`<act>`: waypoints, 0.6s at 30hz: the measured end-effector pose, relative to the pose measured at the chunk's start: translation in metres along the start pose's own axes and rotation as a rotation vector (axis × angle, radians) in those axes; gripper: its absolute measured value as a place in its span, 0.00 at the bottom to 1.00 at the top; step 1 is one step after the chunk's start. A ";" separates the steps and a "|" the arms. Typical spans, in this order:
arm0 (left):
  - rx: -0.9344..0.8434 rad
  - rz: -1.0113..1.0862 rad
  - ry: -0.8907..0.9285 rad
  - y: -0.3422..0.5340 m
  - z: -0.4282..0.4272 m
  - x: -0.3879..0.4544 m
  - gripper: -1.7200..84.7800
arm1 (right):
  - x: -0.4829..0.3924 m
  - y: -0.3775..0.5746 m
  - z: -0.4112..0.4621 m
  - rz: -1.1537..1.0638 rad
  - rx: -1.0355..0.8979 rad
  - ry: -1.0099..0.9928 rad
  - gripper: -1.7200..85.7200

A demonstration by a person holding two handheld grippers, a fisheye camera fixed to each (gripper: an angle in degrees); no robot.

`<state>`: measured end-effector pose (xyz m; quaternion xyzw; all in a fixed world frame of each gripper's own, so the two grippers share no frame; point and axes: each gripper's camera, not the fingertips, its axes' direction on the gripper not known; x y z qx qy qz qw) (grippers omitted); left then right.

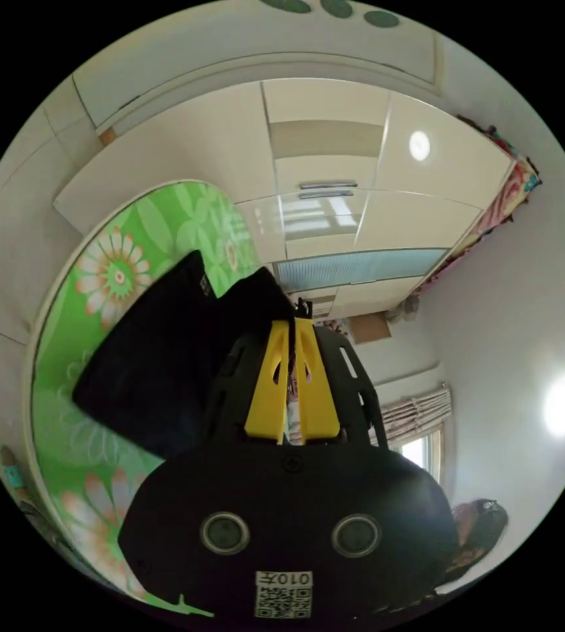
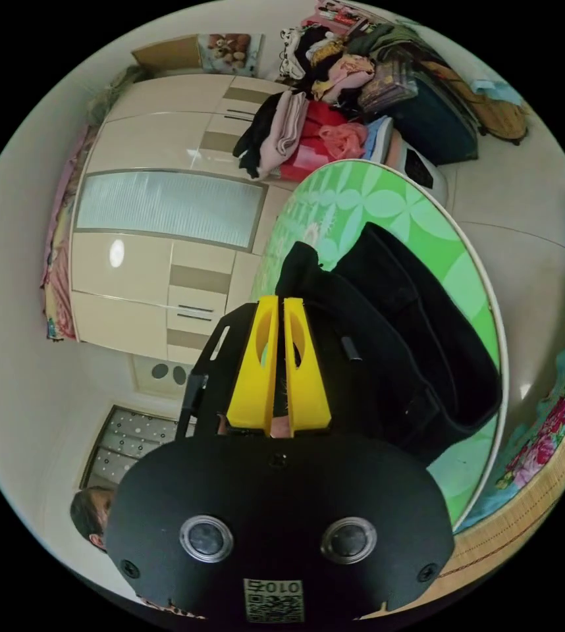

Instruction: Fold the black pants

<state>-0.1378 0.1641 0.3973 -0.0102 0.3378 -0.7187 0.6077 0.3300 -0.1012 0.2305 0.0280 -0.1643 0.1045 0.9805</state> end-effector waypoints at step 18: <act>-0.025 -0.054 -0.149 -0.043 -0.050 0.072 0.02 | -0.004 -0.067 -0.089 0.260 0.188 0.044 0.06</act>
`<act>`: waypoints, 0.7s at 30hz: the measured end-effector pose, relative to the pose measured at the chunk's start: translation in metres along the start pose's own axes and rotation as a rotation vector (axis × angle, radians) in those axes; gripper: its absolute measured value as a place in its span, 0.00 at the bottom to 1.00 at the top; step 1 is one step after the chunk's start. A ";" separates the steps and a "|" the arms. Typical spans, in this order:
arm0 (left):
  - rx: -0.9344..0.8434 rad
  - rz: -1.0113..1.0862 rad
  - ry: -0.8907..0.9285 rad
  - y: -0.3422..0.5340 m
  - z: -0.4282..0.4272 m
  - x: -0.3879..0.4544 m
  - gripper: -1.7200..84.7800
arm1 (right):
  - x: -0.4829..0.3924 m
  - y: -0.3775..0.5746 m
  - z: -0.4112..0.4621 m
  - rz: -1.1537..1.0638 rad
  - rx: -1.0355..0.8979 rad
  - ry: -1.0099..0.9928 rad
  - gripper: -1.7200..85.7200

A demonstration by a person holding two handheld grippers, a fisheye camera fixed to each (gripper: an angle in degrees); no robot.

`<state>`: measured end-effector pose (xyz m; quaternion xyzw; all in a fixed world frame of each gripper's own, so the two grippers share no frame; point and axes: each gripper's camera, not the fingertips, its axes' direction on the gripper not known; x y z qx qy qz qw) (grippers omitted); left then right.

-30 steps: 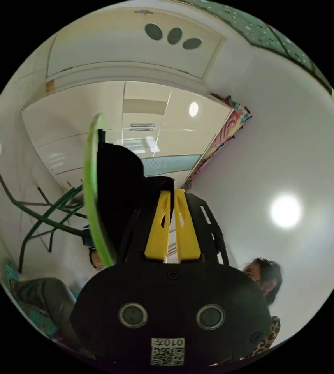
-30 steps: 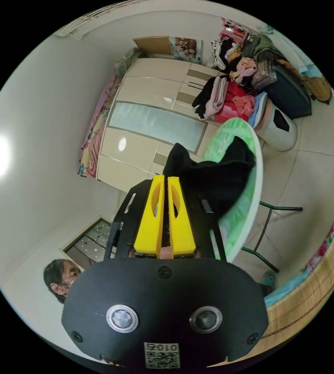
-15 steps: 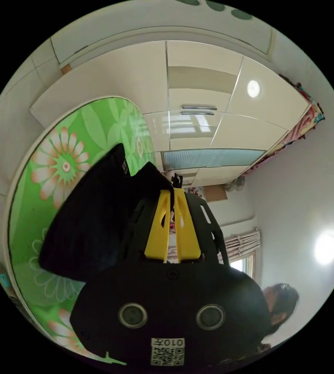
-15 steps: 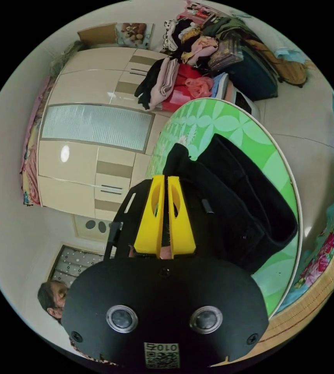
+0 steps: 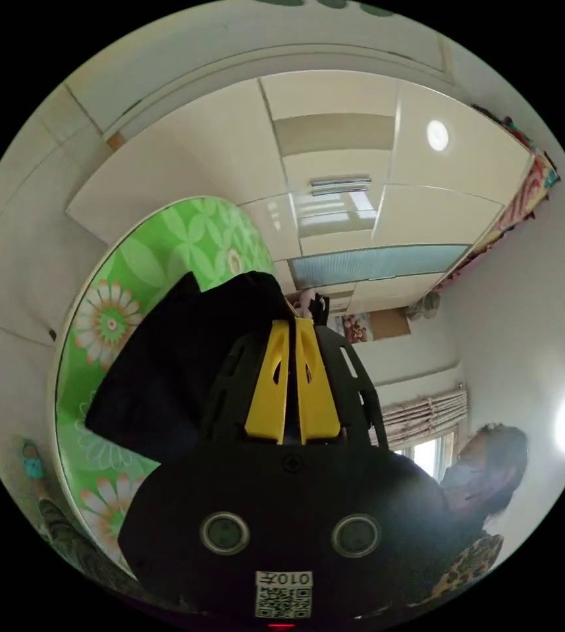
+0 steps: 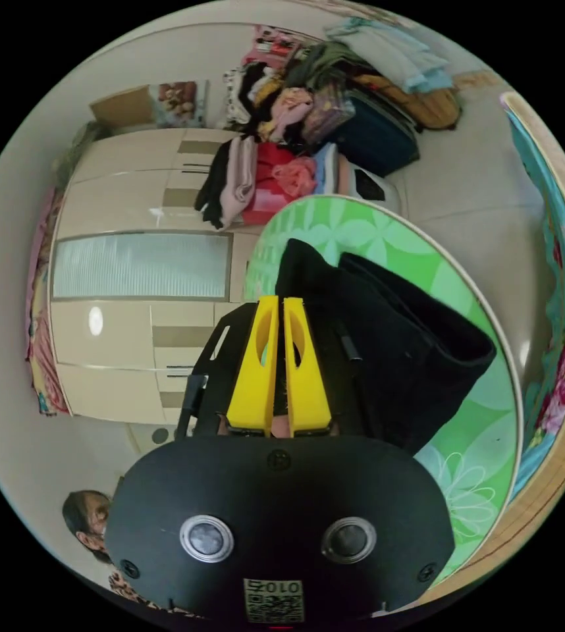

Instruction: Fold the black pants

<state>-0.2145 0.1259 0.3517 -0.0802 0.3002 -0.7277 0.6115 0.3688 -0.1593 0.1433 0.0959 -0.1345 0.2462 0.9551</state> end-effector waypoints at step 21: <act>-0.149 -0.204 -0.113 -0.078 -0.056 0.042 0.03 | -0.091 -0.119 -0.075 0.031 -0.100 0.063 0.12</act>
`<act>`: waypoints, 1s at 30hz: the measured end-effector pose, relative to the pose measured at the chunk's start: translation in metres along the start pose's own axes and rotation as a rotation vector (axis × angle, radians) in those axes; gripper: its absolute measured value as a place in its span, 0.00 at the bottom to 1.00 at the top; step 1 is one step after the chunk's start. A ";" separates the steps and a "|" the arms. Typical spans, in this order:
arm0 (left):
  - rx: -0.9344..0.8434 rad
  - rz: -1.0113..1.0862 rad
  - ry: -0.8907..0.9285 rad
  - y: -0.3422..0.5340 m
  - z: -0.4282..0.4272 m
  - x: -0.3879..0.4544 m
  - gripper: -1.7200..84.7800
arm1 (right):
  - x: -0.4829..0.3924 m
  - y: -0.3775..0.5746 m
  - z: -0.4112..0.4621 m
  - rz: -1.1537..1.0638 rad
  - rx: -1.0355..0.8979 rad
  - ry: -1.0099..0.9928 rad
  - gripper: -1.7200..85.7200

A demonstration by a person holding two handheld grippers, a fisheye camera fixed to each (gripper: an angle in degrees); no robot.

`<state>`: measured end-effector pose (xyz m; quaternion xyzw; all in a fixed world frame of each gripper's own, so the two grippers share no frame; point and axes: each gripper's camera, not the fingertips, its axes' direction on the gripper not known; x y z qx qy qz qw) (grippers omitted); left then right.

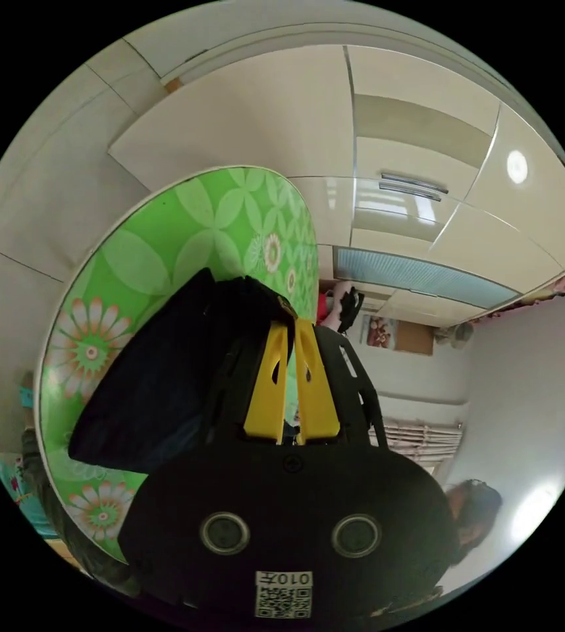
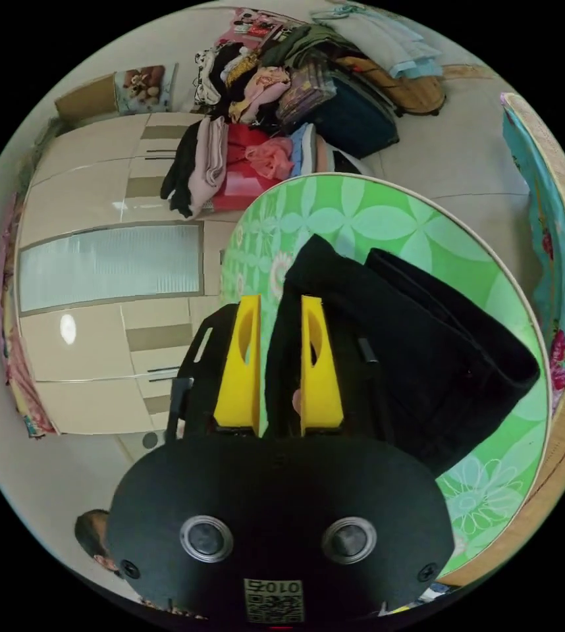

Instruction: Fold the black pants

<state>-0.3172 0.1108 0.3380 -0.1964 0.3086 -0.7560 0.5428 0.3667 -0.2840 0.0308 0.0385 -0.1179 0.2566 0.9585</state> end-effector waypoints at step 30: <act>0.030 0.150 -0.063 0.066 -0.199 -0.002 0.02 | -0.203 0.210 -0.154 -0.570 -0.452 0.202 0.08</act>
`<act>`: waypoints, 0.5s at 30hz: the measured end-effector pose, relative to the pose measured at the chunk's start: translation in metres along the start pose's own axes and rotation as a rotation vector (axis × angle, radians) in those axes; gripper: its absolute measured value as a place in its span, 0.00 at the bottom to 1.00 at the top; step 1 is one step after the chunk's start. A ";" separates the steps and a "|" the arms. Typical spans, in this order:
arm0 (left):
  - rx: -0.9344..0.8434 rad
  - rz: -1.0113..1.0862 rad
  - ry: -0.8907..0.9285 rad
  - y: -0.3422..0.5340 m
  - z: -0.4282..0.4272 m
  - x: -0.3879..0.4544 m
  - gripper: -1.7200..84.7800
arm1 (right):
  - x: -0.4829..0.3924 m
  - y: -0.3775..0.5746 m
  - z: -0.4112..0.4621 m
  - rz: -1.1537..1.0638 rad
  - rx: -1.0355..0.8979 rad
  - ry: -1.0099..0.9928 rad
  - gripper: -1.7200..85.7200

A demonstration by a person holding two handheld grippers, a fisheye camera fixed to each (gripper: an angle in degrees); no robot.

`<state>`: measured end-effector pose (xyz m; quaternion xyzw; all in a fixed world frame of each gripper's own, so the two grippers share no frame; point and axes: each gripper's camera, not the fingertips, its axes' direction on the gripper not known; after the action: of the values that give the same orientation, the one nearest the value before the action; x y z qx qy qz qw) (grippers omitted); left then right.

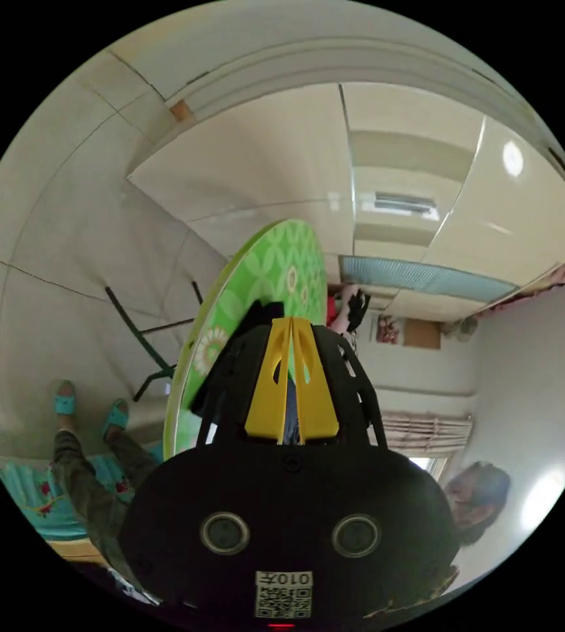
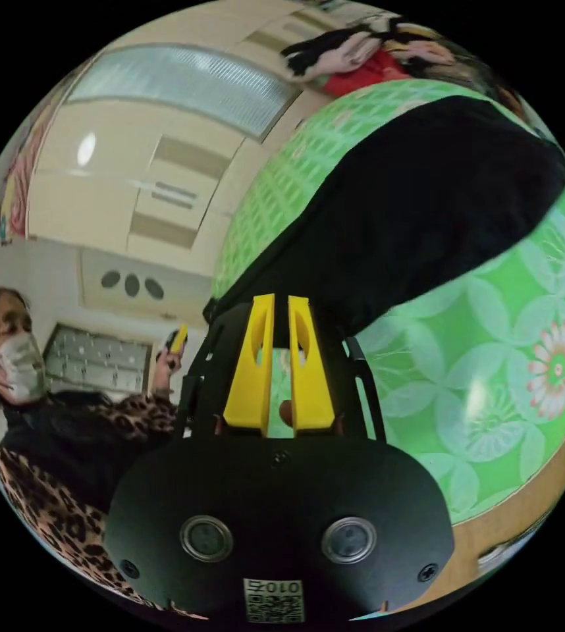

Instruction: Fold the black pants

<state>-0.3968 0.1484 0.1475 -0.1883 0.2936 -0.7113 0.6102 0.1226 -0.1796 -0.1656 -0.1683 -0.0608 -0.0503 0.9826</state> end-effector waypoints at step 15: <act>-0.373 0.894 -0.576 0.138 0.025 0.146 0.02 | -0.079 0.065 -0.055 -0.038 -0.242 -0.224 0.06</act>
<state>-0.3040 -0.0109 0.0640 -0.3370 0.2873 -0.2394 0.8640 0.0577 -0.1310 -0.2485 -0.2887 -0.1665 -0.0570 0.9411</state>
